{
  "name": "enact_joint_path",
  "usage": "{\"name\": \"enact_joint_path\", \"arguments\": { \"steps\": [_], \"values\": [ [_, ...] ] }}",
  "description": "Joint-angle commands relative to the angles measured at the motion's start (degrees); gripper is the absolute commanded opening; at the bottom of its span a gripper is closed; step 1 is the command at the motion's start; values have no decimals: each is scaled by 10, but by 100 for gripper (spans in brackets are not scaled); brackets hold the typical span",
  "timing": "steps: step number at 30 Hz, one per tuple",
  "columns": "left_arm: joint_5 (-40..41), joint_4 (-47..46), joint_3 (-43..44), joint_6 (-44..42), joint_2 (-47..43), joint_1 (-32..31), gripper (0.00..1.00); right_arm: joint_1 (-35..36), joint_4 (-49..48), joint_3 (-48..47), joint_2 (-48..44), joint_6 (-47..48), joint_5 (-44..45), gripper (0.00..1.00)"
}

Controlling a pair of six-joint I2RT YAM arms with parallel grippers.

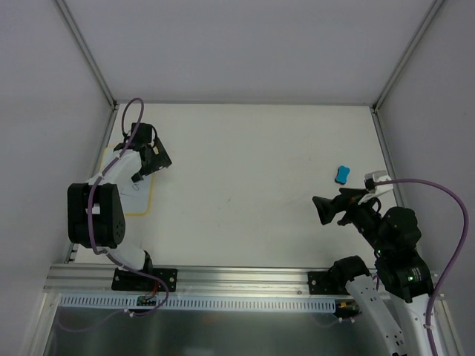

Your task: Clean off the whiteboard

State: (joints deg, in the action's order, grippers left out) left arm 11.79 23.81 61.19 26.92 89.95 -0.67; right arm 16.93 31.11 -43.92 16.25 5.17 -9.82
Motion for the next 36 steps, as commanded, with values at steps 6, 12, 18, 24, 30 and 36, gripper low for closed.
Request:
{"name": "enact_joint_path", "arguments": {
  "steps": [6, 12, 18, 24, 30, 36],
  "values": [
    [-27, -14, 46, 6, 69, 24, 96, 24, -19, 11, -12, 20, 32, 99],
    [-55, -19, 66, -7, 114, 34, 93, 28, -17, 14, -16, 23, 38, 99],
    [-97, -28, 66, 1, 143, 35, 91, 31, -15, 11, -17, 27, 45, 99],
    [-120, -35, 60, 15, 152, 35, 83, 35, -13, 11, -18, 28, 52, 99],
    [-181, -39, 37, 55, 146, 26, 76, 36, -14, 10, -21, 28, 60, 99],
    [-194, -45, 6, 89, 132, -20, 73, 35, -13, 10, -23, 27, 60, 99]
  ]
}}
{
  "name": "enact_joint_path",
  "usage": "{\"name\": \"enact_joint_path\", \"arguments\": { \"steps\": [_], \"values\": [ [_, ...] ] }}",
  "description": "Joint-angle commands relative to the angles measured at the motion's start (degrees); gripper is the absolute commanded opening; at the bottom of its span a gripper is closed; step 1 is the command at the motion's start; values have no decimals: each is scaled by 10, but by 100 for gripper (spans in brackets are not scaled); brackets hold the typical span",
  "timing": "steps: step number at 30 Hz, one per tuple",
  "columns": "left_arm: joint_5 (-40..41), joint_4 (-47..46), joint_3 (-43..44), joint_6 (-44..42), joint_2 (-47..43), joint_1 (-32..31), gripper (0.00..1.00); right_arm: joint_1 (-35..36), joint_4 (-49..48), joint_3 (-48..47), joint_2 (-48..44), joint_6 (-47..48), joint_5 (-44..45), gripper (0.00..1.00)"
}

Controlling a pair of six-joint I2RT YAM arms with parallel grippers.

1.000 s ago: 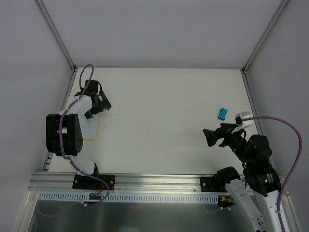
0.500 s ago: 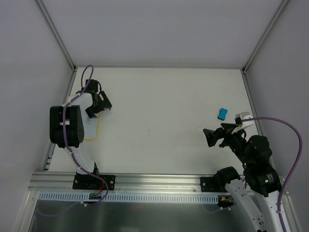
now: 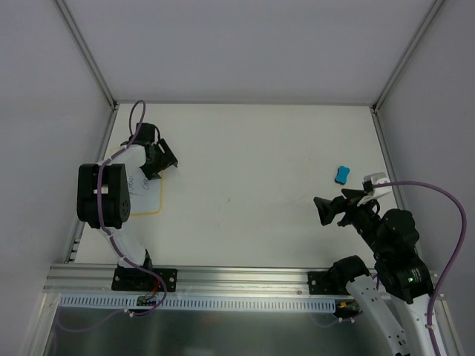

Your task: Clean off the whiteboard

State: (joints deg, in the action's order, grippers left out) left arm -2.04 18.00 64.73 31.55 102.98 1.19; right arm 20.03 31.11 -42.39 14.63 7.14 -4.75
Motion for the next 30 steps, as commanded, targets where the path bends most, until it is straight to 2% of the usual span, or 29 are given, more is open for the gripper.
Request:
{"name": "enact_joint_path", "arguments": {
  "steps": [1, 13, 21, 25, 30],
  "values": [
    [-56, 12, -30, 46, 1, -60, 73, 4, -14, -4, -6, 6, 9, 99],
    [-68, 2, -7, 105, 35, -253, 68, 4, -11, -4, -7, 3, 7, 99],
    [-70, 1, 33, 126, 67, -414, 67, 4, -7, -5, 7, -10, 0, 99],
    [-67, 1, 36, 120, 71, -463, 67, 4, -1, -6, 16, -15, -4, 99],
    [-70, 1, 44, 106, 73, -493, 67, 4, -1, -6, 28, -20, -5, 99]
  ]
}}
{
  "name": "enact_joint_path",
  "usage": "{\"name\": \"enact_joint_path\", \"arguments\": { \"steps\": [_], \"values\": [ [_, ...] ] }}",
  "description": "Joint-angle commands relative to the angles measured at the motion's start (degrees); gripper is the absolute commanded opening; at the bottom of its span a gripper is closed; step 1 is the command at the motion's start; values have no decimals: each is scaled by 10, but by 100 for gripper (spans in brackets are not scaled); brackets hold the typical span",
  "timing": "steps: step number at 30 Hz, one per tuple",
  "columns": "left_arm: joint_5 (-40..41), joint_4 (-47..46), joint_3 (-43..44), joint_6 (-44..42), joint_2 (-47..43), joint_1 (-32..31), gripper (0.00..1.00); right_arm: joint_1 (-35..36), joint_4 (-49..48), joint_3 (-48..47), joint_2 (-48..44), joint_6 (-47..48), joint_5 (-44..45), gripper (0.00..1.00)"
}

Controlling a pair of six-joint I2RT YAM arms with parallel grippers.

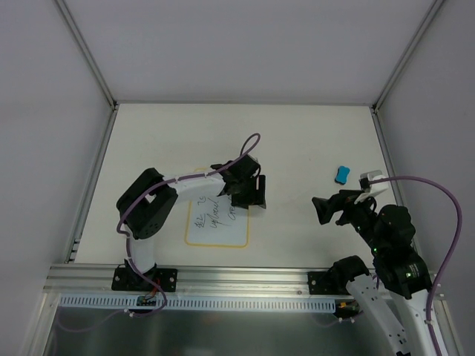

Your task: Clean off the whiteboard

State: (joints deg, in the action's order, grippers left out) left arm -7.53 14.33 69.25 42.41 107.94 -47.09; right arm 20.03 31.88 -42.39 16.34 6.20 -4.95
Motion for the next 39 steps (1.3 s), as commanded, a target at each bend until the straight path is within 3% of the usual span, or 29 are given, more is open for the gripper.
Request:
{"name": "enact_joint_path", "arguments": {
  "steps": [1, 4, 9, 12, 13, 20, 27, 33, 37, 39],
  "values": [
    [-12, 39, -2, -2, 18, -10, 67, 4, -9, -5, 12, -11, -2, 99],
    [11, 39, 6, -15, -18, -9, 70, 4, -6, -6, 22, -24, 22, 99],
    [52, 40, 22, -33, -103, 19, 91, 4, 13, -30, 76, -37, 30, 99],
    [69, 43, 14, -51, -136, 44, 96, 4, 14, -38, 120, -78, 45, 99],
    [71, 44, 8, -53, -160, 65, 97, 4, 13, -38, 129, -92, 89, 99],
    [67, 59, -103, -87, -312, 197, 99, -21, 13, -86, 269, -147, 209, 99],
    [59, 148, -159, -167, -467, 295, 99, -185, -22, -146, 473, -195, 226, 99],
    [97, 191, -165, -222, -543, 307, 99, -265, -80, -212, 669, -179, 183, 99],
    [143, 189, -177, -228, -549, 312, 99, -280, -96, -262, 786, -123, 158, 99],
    [152, 189, -185, -226, -543, 313, 99, -286, -106, -271, 808, -104, 153, 93]
  ]
}}
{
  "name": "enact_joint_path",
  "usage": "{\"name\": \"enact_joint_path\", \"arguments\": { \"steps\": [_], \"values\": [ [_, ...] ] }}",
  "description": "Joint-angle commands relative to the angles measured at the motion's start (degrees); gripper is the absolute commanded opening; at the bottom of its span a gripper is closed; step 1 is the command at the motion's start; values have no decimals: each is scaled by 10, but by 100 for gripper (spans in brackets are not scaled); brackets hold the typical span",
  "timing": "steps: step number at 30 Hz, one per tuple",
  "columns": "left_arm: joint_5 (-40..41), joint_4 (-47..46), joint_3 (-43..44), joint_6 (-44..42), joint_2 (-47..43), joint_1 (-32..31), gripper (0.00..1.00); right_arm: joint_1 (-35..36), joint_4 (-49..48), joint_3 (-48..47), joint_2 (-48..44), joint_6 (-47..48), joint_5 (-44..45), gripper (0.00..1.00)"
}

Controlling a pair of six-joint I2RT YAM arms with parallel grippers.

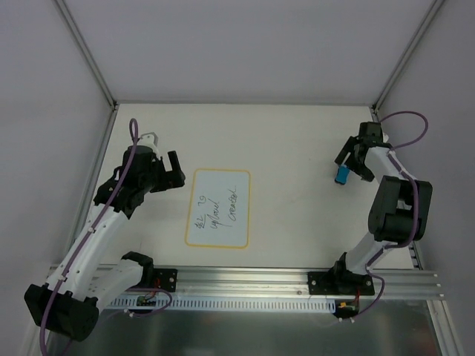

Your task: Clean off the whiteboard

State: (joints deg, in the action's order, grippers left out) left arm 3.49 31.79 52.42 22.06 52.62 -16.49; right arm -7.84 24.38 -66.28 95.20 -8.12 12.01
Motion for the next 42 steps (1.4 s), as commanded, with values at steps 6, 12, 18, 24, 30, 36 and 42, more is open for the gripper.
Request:
{"name": "enact_joint_path", "arguments": {
  "steps": [6, 12, 18, 24, 30, 36, 42],
  "values": [
    [35, 13, -33, -22, 37, 15, 99, -12, -75, -19, 46, 77, -65, 73],
    [36, 12, -36, -23, 32, 17, 99, -11, -80, -6, 53, 77, -91, 68],
    [25, 11, -38, -24, 37, 18, 99, -11, -79, 1, 65, 81, -93, 69],
    [21, 11, -39, -24, 37, 20, 99, -10, -75, -3, 75, 94, -97, 58],
    [23, 11, -39, -25, 38, 20, 99, -11, -57, -17, 97, 100, -103, 58],
    [22, 12, -39, -25, 37, 21, 99, -11, -57, -16, 100, 104, -101, 57],
    [20, 11, -39, -25, 39, 21, 99, -11, -57, -19, 92, 107, -94, 57]
  ]
}}
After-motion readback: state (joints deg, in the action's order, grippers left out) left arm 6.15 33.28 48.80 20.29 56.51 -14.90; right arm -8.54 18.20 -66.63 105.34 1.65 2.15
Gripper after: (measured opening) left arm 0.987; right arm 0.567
